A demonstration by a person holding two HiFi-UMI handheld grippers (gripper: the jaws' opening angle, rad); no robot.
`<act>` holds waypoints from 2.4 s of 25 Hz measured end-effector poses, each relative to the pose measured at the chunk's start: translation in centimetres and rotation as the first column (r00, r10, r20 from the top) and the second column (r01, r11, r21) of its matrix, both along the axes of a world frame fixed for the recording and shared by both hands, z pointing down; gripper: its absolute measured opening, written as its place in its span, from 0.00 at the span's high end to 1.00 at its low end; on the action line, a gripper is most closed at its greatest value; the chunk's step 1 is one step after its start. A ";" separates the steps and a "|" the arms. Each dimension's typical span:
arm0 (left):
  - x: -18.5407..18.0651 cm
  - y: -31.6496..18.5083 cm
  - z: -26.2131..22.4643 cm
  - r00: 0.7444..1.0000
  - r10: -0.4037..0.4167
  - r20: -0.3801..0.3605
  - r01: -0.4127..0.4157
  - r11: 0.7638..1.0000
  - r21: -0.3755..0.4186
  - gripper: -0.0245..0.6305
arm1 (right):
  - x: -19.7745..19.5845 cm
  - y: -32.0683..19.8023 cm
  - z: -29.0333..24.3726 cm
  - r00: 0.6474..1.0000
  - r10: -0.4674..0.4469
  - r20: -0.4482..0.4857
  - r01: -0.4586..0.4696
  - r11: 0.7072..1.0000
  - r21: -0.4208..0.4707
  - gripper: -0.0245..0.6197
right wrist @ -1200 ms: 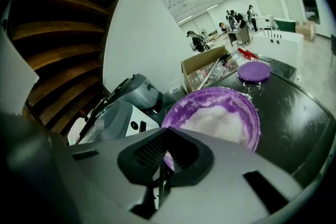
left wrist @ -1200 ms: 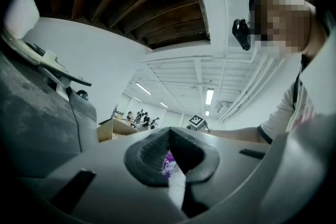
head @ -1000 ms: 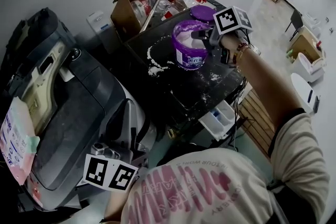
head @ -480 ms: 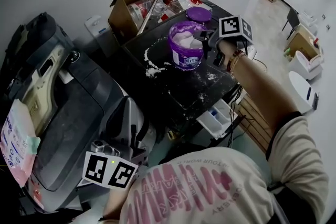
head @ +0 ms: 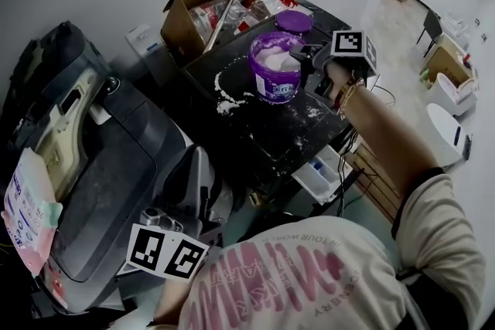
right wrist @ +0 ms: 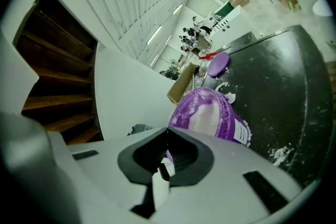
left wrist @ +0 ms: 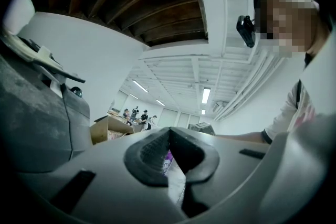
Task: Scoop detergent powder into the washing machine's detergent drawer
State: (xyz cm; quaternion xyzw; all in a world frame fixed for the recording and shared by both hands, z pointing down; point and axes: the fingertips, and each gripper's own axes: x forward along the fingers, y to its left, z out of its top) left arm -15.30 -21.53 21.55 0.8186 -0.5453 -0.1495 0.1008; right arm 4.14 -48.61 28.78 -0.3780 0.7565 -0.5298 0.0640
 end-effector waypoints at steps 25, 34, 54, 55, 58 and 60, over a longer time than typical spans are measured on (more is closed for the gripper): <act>0.4 0.5 0.1 1.000 0.015 -0.006 -0.015 1.000 0.004 0.96 | 1.6 1.0 -0.5 0.985 0.088 0.148 -0.085 0.996 -0.030 0.96; 0.7 0.8 0.0 0.999 0.044 -0.011 -0.044 0.999 0.005 0.96 | 4.5 1.7 -2.6 0.954 0.164 0.252 -0.166 0.986 -0.015 0.96; 3.8 2.1 0.2 0.968 0.252 -0.016 -0.252 0.967 0.024 0.96 | 9.2 14.0 -2.7 0.880 0.232 0.415 -0.268 0.963 0.028 0.96; 4.1 2.2 0.3 0.964 0.266 -0.016 -0.266 0.964 0.025 0.96 | 9.4 15.0 -2.3 0.877 0.240 0.416 -0.277 0.960 0.030 0.96; 5.1 2.7 1.1 0.949 0.314 -0.022 -0.314 0.949 0.012 0.96 | 10.3 18.1 -0.2 0.867 0.278 0.415 -0.304 0.953 -0.002 0.96; 5.9 3.1 2.1 0.938 0.345 -0.024 -0.345 0.938 -0.008 0.96 | 11.1 20.0 1.6 0.862 0.307 0.403 -0.322 0.946 -0.032 0.96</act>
